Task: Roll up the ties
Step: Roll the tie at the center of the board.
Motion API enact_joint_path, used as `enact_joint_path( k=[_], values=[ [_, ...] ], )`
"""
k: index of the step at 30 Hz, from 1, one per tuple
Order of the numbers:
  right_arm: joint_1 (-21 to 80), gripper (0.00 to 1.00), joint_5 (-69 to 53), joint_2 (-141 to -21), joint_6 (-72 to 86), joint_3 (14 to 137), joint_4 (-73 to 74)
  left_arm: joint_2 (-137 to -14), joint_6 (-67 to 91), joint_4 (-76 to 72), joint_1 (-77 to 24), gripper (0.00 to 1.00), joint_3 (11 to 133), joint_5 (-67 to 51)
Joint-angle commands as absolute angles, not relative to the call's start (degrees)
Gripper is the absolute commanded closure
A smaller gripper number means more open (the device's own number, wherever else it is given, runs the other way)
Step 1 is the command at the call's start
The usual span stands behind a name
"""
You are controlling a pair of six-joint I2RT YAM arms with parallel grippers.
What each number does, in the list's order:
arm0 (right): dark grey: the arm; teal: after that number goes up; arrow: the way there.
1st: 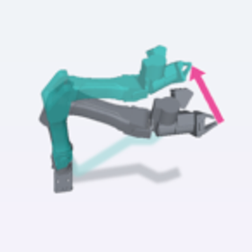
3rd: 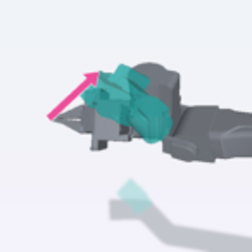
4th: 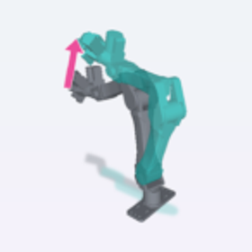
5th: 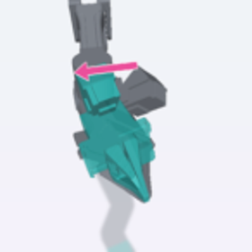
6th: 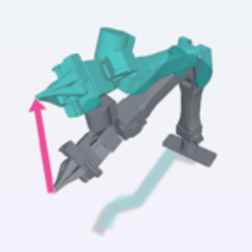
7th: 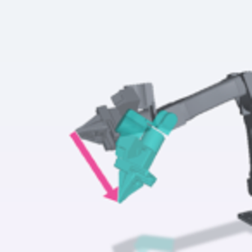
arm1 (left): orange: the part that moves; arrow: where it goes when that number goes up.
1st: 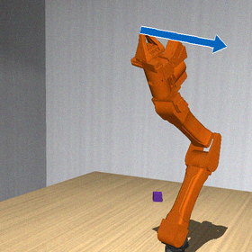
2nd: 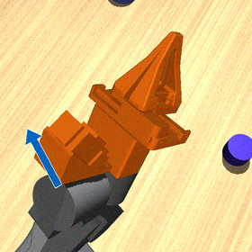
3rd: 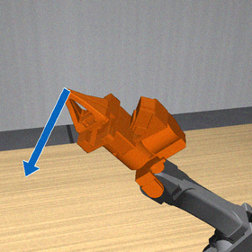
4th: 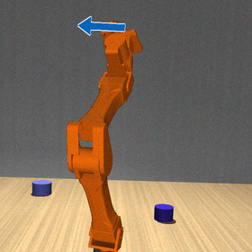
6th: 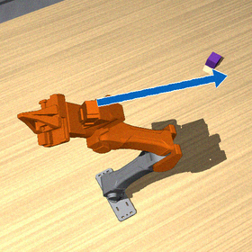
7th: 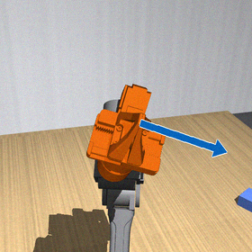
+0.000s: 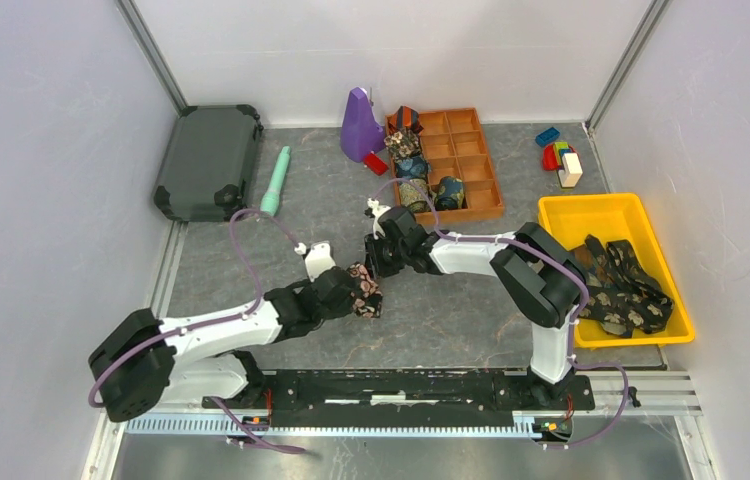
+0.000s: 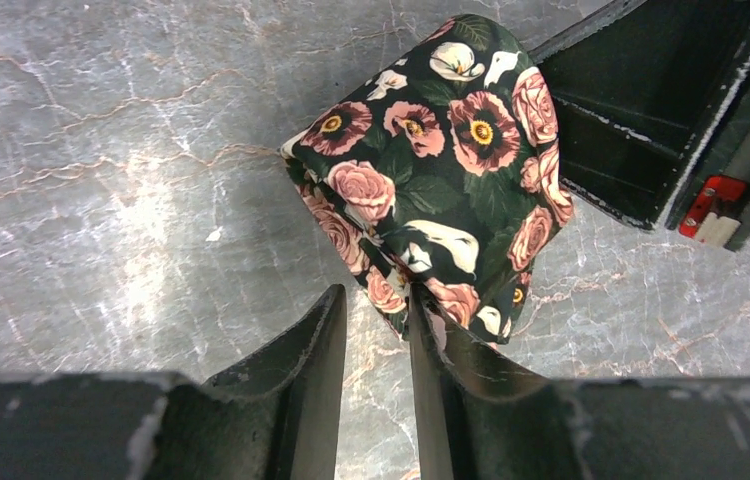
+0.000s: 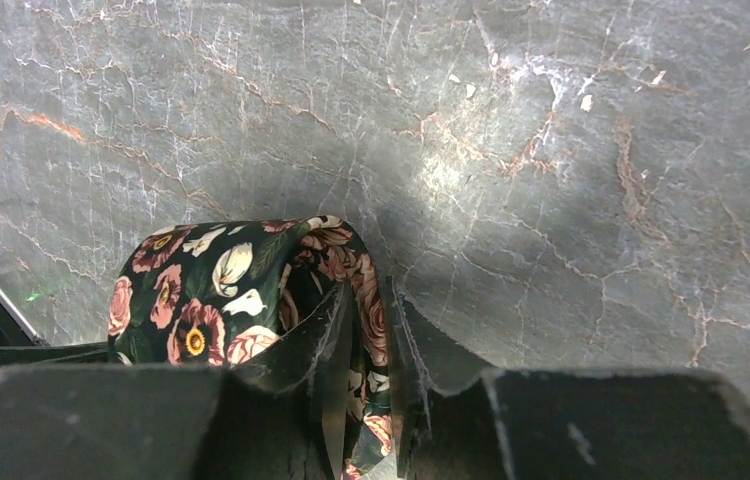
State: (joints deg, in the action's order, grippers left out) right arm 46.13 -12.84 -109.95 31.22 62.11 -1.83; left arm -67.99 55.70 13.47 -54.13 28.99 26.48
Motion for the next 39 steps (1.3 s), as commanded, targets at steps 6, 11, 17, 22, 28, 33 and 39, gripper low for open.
enact_joint_path(
  k=[6, 11, 17, 22, 28, 33, 39],
  values=[
    [45.84, 0.75, -9.68, -108.12, 28.07, 67.33, 5.62, -56.18, 54.89, 25.18, -54.40, 0.56, 29.42, 27.20],
    [45.02, 0.73, -5.49, -104.93, 25.35, 68.64, 10.03, -50.29, 53.13, 31.80, -54.40, 0.55, 31.63, 29.43],
    [45.74, 0.70, 0.30, -96.02, 23.64, 64.58, 13.97, -48.94, 49.93, 35.88, -53.83, 0.53, 35.58, 33.26],
    [49.15, 0.71, 0.85, -86.99, 25.96, 55.78, 11.09, -50.75, 44.68, 35.97, -49.93, 0.52, 38.38, 32.33],
    [57.28, 0.75, -1.01, -83.75, 32.14, 46.74, 0.48, -54.47, 37.70, 33.09, -40.71, 0.51, 41.49, 26.10],
    [63.30, 0.78, -0.35, -90.27, 34.51, 47.31, -7.39, -55.92, 35.18, 33.08, -37.44, 0.51, 44.35, 24.93],
    [66.16, 0.80, -0.37, -97.13, 35.60, 49.43, -11.09, -54.44, 34.59, 34.23, -35.96, 0.51, 44.15, 24.43]
  ],
)
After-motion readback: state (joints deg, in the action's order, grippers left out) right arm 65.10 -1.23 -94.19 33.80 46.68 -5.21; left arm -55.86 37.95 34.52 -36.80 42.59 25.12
